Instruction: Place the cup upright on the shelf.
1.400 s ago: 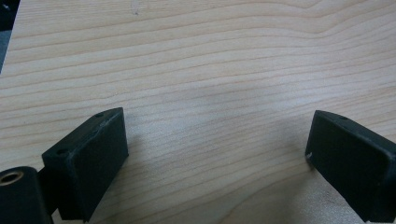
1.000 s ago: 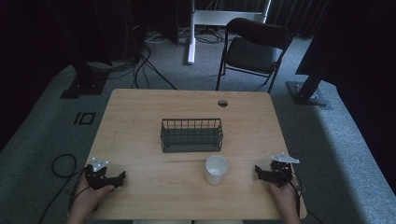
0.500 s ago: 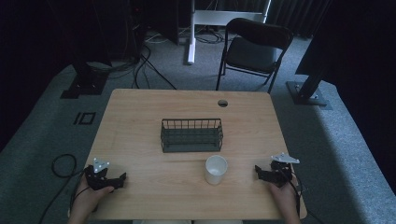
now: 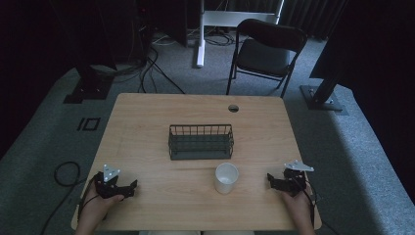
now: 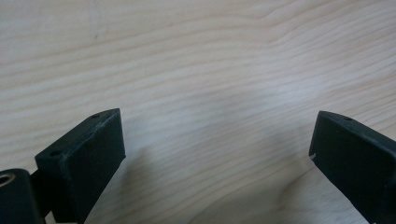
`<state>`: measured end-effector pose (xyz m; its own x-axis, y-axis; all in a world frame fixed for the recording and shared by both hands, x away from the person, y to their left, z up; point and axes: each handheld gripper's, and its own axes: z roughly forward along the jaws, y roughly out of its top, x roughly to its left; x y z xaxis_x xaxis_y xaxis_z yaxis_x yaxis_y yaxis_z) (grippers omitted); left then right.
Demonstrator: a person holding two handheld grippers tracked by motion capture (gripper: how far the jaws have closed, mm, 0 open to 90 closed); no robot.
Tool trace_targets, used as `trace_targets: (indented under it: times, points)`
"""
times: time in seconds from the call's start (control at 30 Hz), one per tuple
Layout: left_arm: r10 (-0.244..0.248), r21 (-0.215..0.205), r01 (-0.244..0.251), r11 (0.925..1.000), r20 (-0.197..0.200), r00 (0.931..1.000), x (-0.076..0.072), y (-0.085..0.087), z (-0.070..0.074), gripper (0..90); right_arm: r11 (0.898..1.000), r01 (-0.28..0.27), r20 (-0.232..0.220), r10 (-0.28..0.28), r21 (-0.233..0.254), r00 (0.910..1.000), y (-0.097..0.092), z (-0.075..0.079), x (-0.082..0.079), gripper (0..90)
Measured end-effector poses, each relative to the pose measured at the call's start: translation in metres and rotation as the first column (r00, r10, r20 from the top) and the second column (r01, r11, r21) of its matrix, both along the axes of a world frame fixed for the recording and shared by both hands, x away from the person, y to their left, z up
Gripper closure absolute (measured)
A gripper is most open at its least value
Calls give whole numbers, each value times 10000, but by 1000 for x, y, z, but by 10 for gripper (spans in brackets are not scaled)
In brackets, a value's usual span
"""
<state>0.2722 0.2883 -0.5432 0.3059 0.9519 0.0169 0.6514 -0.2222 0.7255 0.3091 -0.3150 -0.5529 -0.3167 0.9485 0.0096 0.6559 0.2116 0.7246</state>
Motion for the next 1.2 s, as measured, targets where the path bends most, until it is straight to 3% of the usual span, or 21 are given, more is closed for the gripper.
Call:
trace_targets:
  times: [0.27,0.67,0.8,0.93,1.1,1.17,1.2]
  points:
    - [-670,-113,675,9977,331,9972,2,-13,11,38,10000,5,-3,-5,2,10000,0,0,0,122]
    - [-1876,-203,1898,9816,795,9790,1,-40,22,38,10000,-2,2,2,0,10000,0,0,0,121]
    - [-2461,-82,2485,9686,1090,9631,2,-51,25,38,10000,-1,1,1,1,10000,0,0,0,121]
    - [-2802,-57,2828,9592,1172,9528,3,-63,24,38,10000,2,0,-2,1,10000,0,0,0,122]
    - [-3486,-126,3525,9357,1197,9296,2,-81,24,38,10000,-4,4,4,-1,10000,0,0,0,121]
    - [-3570,-163,3614,9323,1214,9262,1,-85,25,38,10000,0,0,0,1,10000,0,0,0,121]
    - [-3752,-160,3800,9249,1251,9185,1,-91,26,38,10000,1,-1,-1,2,10000,0,0,0,122]
